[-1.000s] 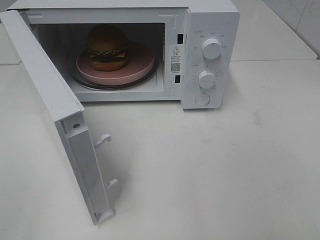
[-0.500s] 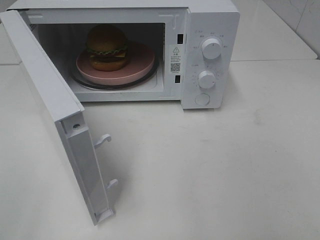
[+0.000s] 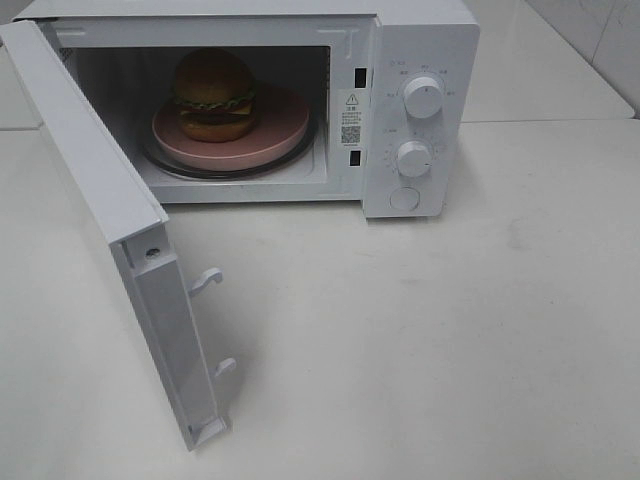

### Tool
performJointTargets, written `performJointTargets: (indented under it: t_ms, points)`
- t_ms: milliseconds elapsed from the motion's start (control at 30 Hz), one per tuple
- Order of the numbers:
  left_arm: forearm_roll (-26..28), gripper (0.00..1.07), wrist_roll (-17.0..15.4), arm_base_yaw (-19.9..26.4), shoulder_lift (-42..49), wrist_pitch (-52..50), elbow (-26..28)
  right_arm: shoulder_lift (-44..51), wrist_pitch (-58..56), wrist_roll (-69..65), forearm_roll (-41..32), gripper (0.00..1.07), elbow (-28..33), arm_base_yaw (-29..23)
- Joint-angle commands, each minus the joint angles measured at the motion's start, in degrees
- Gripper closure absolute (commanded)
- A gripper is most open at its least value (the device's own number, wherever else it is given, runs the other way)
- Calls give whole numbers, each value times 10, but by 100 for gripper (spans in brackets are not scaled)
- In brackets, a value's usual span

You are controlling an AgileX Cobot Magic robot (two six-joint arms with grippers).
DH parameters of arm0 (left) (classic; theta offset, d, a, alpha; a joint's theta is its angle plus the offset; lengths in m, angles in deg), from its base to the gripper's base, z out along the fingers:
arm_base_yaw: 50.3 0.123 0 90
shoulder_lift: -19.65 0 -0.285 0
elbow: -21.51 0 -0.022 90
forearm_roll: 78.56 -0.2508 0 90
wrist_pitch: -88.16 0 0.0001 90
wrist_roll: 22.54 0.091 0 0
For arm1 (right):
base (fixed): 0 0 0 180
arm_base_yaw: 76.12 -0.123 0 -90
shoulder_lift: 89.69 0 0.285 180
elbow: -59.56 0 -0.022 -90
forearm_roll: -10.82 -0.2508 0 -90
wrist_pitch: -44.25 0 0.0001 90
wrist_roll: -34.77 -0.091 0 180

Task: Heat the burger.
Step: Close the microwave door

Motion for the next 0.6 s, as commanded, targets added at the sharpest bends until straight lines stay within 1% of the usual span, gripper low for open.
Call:
performJointTargets:
  t_ms: [33, 600]
  points:
    - [2, 9, -1, -2, 3, -6, -1, 17, 6, -2, 1, 39, 1, 5]
    - [2, 9, -2, -2, 3, -6, -1, 17, 6, -2, 1, 39, 1, 5]
